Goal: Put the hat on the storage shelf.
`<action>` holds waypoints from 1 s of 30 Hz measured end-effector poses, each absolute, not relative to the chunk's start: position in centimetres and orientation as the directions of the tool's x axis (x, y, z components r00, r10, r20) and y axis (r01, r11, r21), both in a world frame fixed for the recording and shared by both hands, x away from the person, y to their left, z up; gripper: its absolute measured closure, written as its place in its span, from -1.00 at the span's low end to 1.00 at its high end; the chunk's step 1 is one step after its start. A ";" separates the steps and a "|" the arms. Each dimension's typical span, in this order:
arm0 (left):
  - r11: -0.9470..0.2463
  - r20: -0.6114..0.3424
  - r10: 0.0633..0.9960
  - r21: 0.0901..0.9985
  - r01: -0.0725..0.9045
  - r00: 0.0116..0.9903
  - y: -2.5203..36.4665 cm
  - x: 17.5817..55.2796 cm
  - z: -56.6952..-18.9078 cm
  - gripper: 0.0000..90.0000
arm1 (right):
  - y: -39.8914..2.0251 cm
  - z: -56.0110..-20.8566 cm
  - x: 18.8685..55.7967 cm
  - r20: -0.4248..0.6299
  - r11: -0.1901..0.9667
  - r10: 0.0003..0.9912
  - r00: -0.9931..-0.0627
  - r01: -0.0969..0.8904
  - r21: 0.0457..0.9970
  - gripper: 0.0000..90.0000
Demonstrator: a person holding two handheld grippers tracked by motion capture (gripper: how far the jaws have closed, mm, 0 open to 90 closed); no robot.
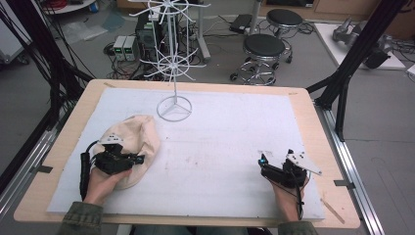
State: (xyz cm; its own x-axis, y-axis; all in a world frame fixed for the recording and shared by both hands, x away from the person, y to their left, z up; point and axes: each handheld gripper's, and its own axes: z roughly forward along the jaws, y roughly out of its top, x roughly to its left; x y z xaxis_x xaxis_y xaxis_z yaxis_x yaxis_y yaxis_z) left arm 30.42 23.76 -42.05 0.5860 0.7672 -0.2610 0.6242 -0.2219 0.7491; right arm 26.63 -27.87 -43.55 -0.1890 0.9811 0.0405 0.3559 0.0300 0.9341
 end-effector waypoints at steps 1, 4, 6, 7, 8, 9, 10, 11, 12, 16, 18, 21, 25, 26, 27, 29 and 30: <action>-0.222 -0.261 0.767 0.749 0.624 0.586 23.8 30.4 -42.0 0.77 | -27.9 -43.6 26.6 0.040 0.030 0.981 -0.189 0.356 0.934 -0.94; -0.202 -0.265 0.761 0.771 0.604 0.592 24.1 30.1 -42.1 0.78 | -27.9 -43.5 26.5 0.045 0.022 0.982 -0.181 0.352 0.936 -0.94; -0.184 -0.279 0.756 0.778 0.601 0.592 24.3 30.0 -42.2 0.79 | -27.9 -43.4 26.5 0.048 0.018 0.983 -0.179 0.349 0.937 -0.94; -0.170 -0.289 0.751 0.784 0.597 0.594 24.8 29.9 -42.2 0.79 | -27.9 -43.5 26.5 0.048 0.018 0.983 -0.179 0.349 0.937 -0.94; -0.160 -0.292 0.747 0.793 0.588 0.597 25.0 29.8 -42.1 0.79 | -27.9 -43.4 26.5 0.052 0.013 0.983 -0.177 0.349 0.937 -0.94; -0.160 -0.292 0.747 0.793 0.588 0.597 25.0 29.8 -42.1 0.79 | -27.9 -43.4 26.5 0.052 0.013 0.983 -0.177 0.349 0.937 -0.94; -0.131 -0.305 0.745 0.805 0.579 0.593 25.5 29.5 -42.0 0.79 | -27.9 -43.5 26.5 0.049 0.016 0.983 -0.176 0.347 0.938 -0.94; -0.122 -0.307 0.742 0.812 0.571 0.596 25.7 29.4 -41.9 0.79 | -28.0 -43.5 26.5 0.044 0.020 0.983 -0.177 0.345 0.938 -0.94; -0.120 -0.304 0.740 0.817 0.564 0.599 25.9 29.3 -41.8 0.79 | -28.0 -43.5 26.5 0.044 0.020 0.983 -0.177 0.345 0.938 -0.94; -0.096 -0.297 0.742 0.841 0.533 0.602 26.3 29.1 -41.4 0.79 | -28.0 -43.4 26.5 0.041 0.022 0.983 -0.178 0.339 0.940 -0.94; -0.095 -0.294 0.740 0.845 0.527 0.605 26.4 29.0 -41.3 0.79 | -28.0 -43.4 26.5 0.039 0.024 0.983 -0.178 0.339 0.940 -0.94; -0.100 -0.266 0.742 0.864 0.493 0.616 26.3 28.8 -40.8 0.79 | -28.0 -43.4 26.5 0.042 0.020 0.984 -0.174 0.341 0.940 -0.94; -0.099 -0.222 0.745 0.896 0.433 0.628 26.1 28.6 -39.8 0.79 | -28.0 -43.4 26.5 0.043 0.020 0.983 -0.176 0.340 0.940 -0.94; -0.087 -0.220 0.746 0.903 0.420 0.629 26.1 28.5 -39.5 0.79 | -28.0 -43.5 26.5 0.043 0.020 0.983 -0.177 0.342 0.940 -0.94; -0.086 -0.212 0.744 0.910 0.406 0.634 26.2 28.5 -39.3 0.79 | -27.9 -43.5 26.5 0.046 0.017 0.983 -0.175 0.345 0.938 -0.94; -0.091 -0.170 0.743 0.933 0.348 0.648 26.2 28.1 -38.3 0.79 | -27.9 -43.5 26.5 0.049 0.015 0.983 -0.174 0.346 0.938 -0.94; -0.086 -0.159 0.744 0.940 0.329 0.649 26.2 27.9 -37.9 0.79 | -27.9 -43.4 26.5 0.050 0.014 0.983 -0.175 0.347 0.938 -0.94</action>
